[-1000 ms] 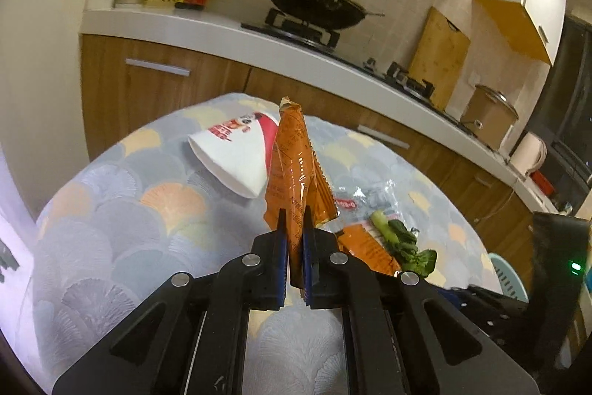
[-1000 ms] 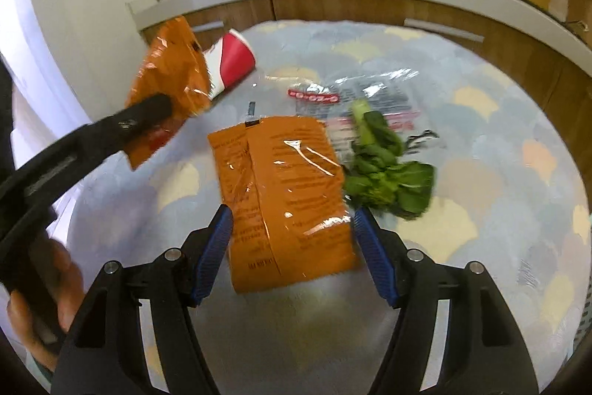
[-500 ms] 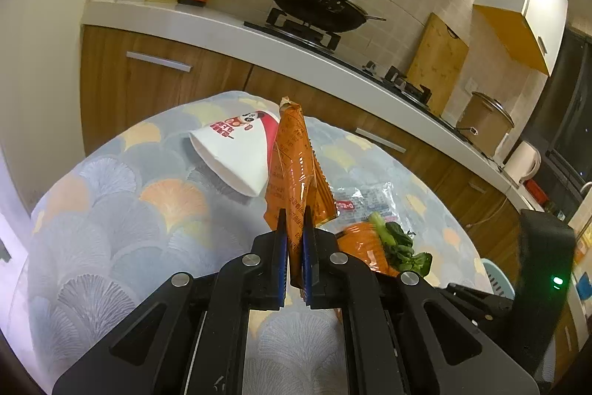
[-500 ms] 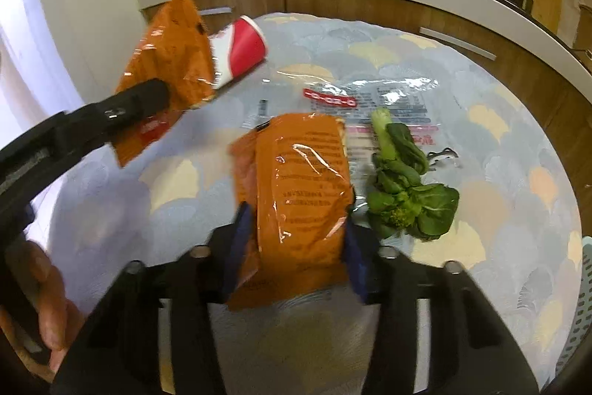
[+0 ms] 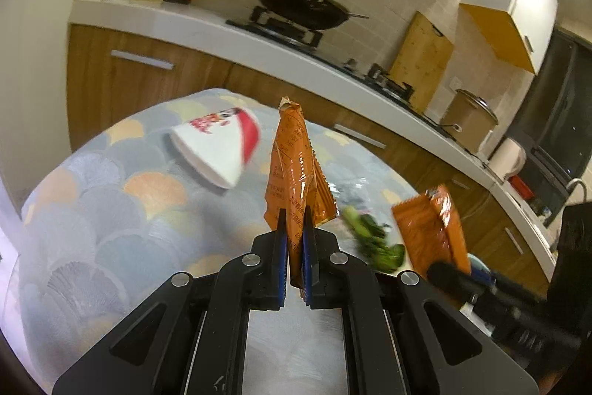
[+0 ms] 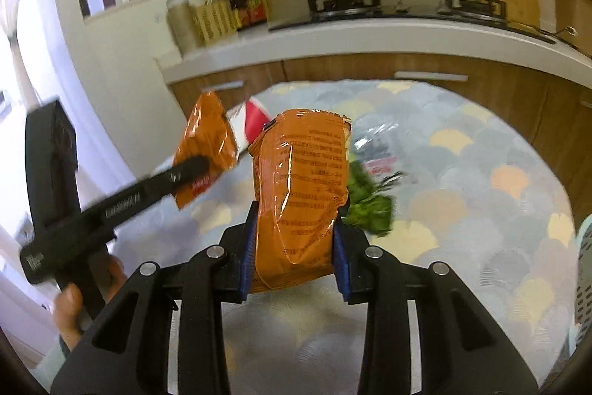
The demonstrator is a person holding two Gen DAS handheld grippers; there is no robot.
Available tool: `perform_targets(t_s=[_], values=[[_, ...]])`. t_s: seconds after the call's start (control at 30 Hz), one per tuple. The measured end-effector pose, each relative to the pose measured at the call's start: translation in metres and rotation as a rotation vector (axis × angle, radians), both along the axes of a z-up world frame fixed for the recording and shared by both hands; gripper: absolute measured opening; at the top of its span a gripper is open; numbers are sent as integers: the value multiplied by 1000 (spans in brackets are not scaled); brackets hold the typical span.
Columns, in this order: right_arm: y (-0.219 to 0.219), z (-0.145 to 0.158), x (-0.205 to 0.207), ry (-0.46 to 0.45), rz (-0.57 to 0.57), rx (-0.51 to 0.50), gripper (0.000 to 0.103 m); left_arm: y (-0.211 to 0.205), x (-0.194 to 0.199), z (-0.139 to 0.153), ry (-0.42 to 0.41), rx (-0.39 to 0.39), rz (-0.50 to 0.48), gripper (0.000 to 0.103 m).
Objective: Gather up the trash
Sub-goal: 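Carry both orange wrappers over the blue basket and open both grippers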
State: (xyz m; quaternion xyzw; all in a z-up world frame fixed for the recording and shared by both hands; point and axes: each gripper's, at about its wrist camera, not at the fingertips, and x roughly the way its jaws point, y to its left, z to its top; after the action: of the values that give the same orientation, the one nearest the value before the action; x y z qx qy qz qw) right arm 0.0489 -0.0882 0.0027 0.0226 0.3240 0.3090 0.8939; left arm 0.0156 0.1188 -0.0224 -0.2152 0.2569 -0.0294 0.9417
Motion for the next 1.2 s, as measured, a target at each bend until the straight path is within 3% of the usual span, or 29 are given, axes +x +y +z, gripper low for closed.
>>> perform_targets(t_s=[0.2, 0.33, 0.47, 0.6, 0.9, 1.2], values=[[-54, 24, 2, 30, -23, 118, 31, -41, -6, 26, -48, 13, -98, 5], [-86, 36, 0, 4, -83, 107, 31, -67, -7, 38, -68, 36, -146, 5], [-126, 42, 3, 40, -132, 154, 31, -93, -4, 47, -65, 45, -199, 5], [-161, 46, 3, 30, -228, 117, 31, -117, 4, 52, -51, 58, -251, 5], [-240, 42, -3, 29, -415, 104, 31, -196, 32, 49, 0, 90, -422, 5], [-320, 14, -12, 58, -587, 93, 31, -293, 61, 32, 44, 136, -592, 5]])
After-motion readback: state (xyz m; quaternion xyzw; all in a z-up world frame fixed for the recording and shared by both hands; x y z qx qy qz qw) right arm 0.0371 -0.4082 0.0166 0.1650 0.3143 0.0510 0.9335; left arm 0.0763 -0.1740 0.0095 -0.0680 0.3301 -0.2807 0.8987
